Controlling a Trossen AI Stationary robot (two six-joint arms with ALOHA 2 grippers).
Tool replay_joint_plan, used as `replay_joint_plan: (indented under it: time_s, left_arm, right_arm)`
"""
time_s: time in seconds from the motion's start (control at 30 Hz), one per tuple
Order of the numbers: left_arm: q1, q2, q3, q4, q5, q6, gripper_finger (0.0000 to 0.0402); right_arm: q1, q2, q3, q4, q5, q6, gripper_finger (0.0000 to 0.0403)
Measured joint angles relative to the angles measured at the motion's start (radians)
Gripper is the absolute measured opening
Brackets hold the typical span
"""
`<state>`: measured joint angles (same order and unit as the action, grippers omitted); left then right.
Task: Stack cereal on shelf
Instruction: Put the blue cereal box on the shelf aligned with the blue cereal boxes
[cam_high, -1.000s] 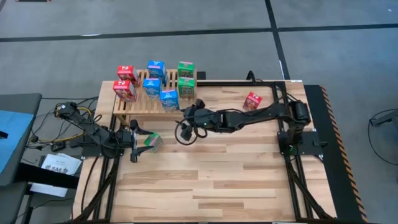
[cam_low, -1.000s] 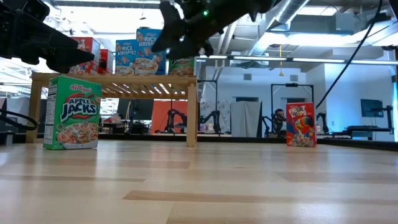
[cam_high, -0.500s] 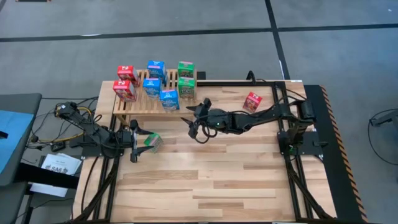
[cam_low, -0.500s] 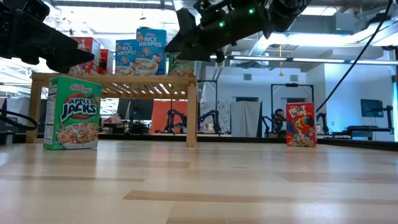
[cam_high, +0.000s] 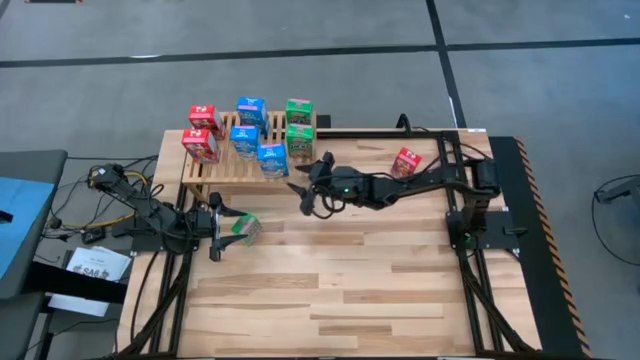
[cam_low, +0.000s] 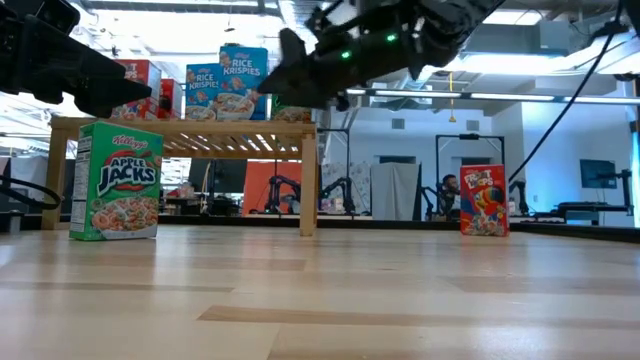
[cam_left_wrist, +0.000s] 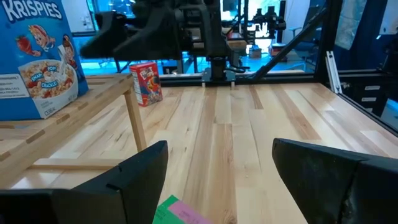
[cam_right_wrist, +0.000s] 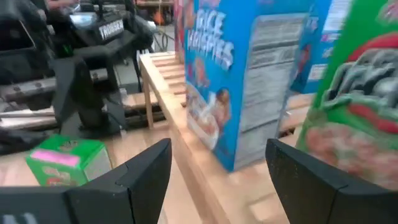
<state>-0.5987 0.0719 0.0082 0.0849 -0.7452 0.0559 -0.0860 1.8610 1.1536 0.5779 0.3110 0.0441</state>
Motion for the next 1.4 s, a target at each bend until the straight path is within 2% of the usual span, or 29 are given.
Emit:
replay_joint_plan:
  time_s: [0.13,0.53,0.8,1.4]
  left_arm:
    - [0.000,0.000,0.000,0.000,0.000,0.000,0.0281]
    - [0.000,0.000,0.000,0.000,0.000,0.000,0.0281]
    - [0.000,0.000,0.000,0.000,0.000,0.000,0.0281]
    - [0.000,0.000,0.000,0.000,0.000,0.000,0.0281]
  right_arm:
    - [0.006,0.060,0.056,0.015,-0.011,0.013,0.0286]
    - [-0.003,0.060,0.083,0.029,-0.011,0.007,0.0286]
    - [-0.019,0.088,0.163,-0.009,-0.044,-0.011,0.0286]
    - [-0.029,0.091,0.181,-0.009,-0.077,-0.019,0.0286]
